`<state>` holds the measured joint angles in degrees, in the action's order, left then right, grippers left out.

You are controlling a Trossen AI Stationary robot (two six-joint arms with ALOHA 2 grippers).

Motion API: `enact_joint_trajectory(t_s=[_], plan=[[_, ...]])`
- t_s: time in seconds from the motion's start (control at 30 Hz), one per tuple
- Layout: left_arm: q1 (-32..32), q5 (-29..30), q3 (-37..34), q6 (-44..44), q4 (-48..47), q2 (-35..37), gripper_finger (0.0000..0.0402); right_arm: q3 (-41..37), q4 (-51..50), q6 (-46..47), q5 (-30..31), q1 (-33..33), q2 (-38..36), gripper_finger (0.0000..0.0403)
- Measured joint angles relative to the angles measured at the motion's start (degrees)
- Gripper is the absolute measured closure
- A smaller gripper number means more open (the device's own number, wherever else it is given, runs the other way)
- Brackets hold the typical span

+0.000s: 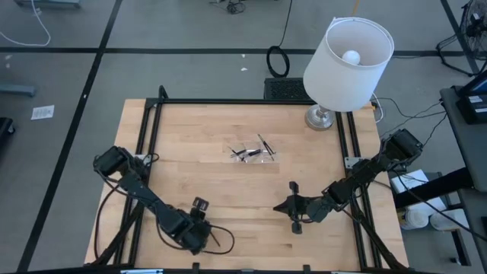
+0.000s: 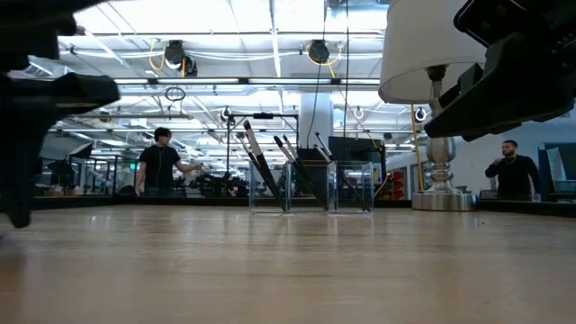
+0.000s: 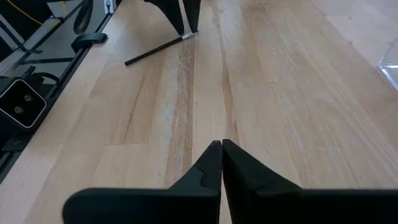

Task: Pick & Place Makeup Supplies
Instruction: Put the makeup brush into the transparent organizer

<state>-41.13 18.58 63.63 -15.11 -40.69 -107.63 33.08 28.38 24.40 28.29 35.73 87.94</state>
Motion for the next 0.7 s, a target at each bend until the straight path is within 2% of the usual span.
enact_joint_trajectory(t_s=[0.13,0.33,0.5,0.7], plan=[[2.2,-1.6,0.0,7.4,3.6,0.0,0.0270,0.0,0.0,0.0,0.0,0.0,0.0,0.0403],[5.2,-1.5,1.3,11.6,6.6,-0.3,0.0270,0.0,0.0,0.0,0.0,0.0,0.0,0.0403],[7.9,-0.3,1.4,15.4,13.5,-0.5,0.0270,0.0,-0.1,0.0,0.0,0.0,0.0,0.0403],[10.2,-5.6,1.4,19.2,22.4,-0.3,0.0270,0.0,-0.2,0.0,0.0,0.0,0.0,0.0403]])
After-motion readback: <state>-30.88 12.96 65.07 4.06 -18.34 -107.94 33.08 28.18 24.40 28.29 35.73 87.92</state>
